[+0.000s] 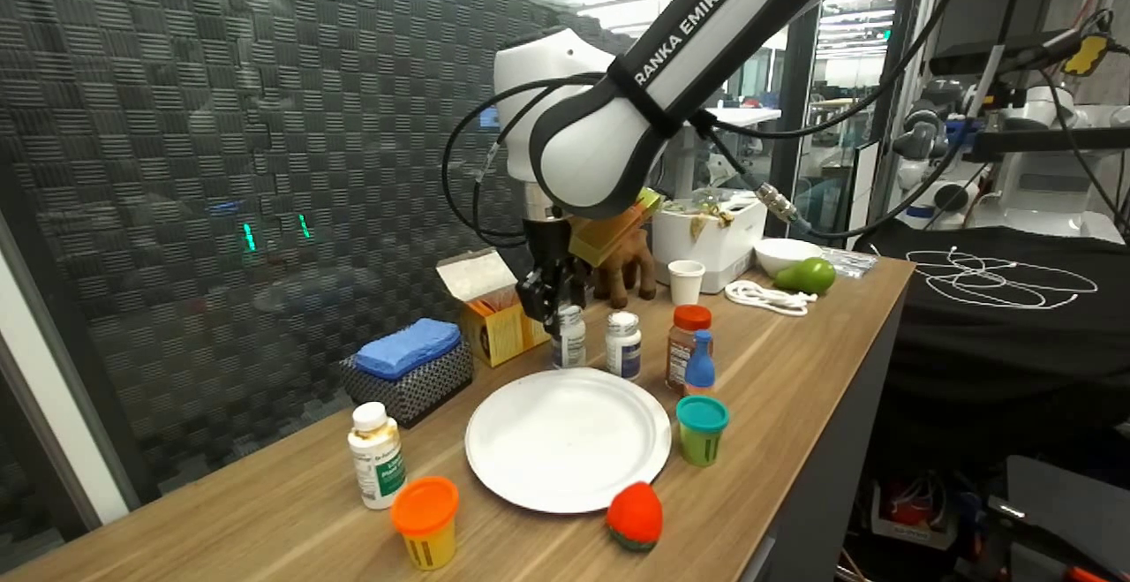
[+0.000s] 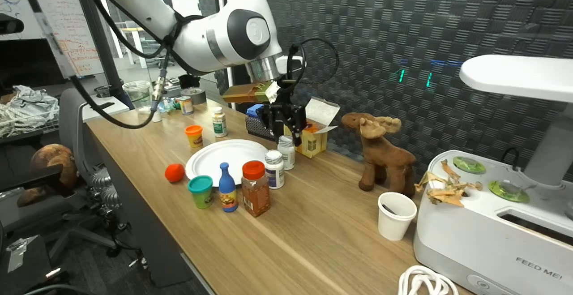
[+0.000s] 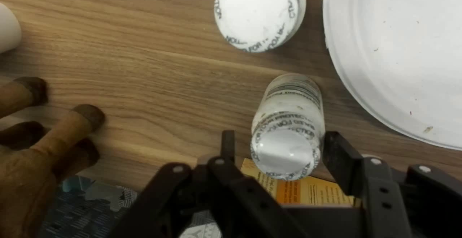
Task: Put the bottles and the red object on the plate
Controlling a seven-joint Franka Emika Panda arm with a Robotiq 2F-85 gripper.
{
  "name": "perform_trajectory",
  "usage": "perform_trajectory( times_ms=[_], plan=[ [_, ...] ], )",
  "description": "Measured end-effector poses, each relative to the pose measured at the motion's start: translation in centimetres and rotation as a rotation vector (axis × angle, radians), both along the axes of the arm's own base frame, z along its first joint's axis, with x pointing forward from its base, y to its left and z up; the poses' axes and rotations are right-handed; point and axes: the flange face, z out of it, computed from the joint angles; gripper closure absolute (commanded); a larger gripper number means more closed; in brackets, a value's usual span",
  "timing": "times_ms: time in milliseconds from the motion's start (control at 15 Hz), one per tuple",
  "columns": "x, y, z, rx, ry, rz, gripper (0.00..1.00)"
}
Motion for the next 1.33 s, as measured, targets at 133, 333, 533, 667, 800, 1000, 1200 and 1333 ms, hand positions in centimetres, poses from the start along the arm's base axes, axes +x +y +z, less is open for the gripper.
perform_trajectory(
  times_ms=[133, 333, 533, 667, 800, 1000, 1200, 1333],
  plan=[
    [0.2, 0.0, 0.3, -0.001, -0.002, -0.002, 0.77],
    [0.2, 0.3, 1.9, -0.011, -0.001, -0.018, 0.80],
    [-0.3, 1.1, 4.2, -0.043, -0.007, -0.042, 0.80],
    [-0.9, 2.2, 6.3, -0.067, -0.013, -0.054, 0.80],
    [-1.9, 3.7, 8.2, -0.077, -0.008, -0.053, 0.80],
    [-4.4, 6.6, 9.4, -0.064, 0.017, -0.017, 0.80],
    [-7.3, 9.1, 8.0, -0.037, 0.056, 0.024, 0.80],
    [-8.6, 10.4, 6.3, -0.003, 0.051, 0.051, 0.80]
  ],
)
